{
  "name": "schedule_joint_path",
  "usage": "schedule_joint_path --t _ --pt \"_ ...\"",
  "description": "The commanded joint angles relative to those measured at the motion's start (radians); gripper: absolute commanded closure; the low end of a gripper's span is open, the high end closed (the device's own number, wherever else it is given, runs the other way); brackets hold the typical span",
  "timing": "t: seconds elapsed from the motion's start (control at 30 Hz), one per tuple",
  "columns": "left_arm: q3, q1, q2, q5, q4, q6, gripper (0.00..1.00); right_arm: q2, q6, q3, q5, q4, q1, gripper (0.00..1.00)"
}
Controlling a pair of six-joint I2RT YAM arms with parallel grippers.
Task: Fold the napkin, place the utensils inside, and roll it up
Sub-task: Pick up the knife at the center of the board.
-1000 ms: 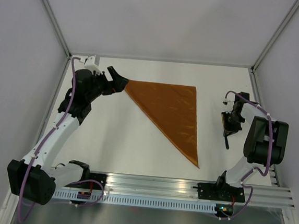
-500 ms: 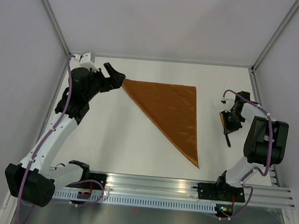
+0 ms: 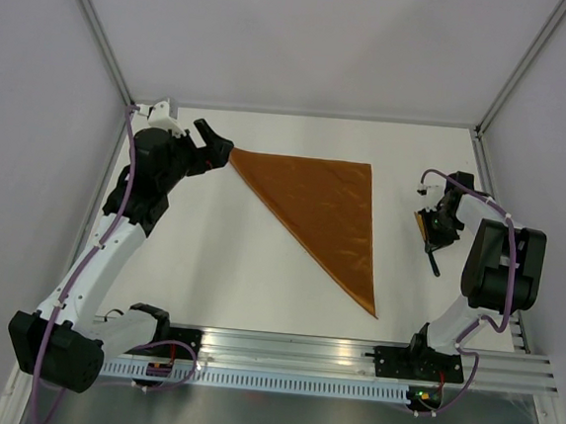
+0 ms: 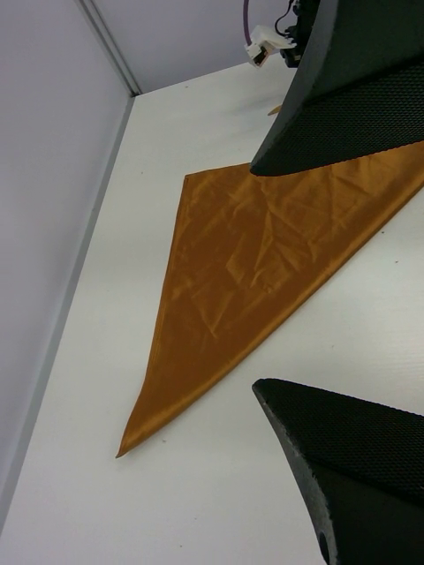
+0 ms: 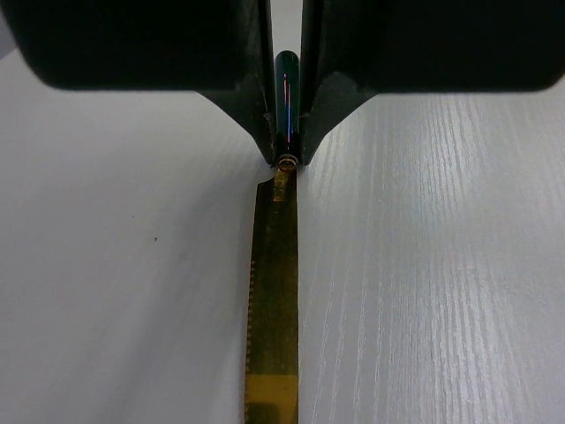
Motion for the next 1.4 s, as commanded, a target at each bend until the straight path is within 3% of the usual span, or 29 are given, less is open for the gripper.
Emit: schedule_joint_path --t 0.0,0.13,0.27,0.97,1.23,1.37 --pt "0.034 0.003 -0.013 -0.021 -0.004 0.035 0.0 -0.017 -0.013 0.016 0.027 -0.018 -0.005 1.0" --pt "0.026 0.001 -0.013 -0.018 0.016 0.039 0.0 -0.008 -0.003 0.031 0.023 -0.03 -0.003 0.97" --pt "0.022 0.004 -0.014 -0.003 0.036 0.041 0.0 -0.033 -0.006 0.015 0.015 -0.03 -0.003 0.77" --pt "-0.015 0.003 -0.013 0.034 0.117 0.033 0.0 0.001 -0.036 0.01 0.026 -0.029 -0.007 0.61" --pt "-0.017 0.003 -0.008 0.049 0.127 0.027 0.0 0.018 -0.041 -0.007 0.02 -0.026 -0.008 0.73" --pt "-0.017 0.003 -0.013 0.053 0.128 0.025 0.0 0.029 -0.046 -0.015 0.008 -0.024 -0.008 0.85"
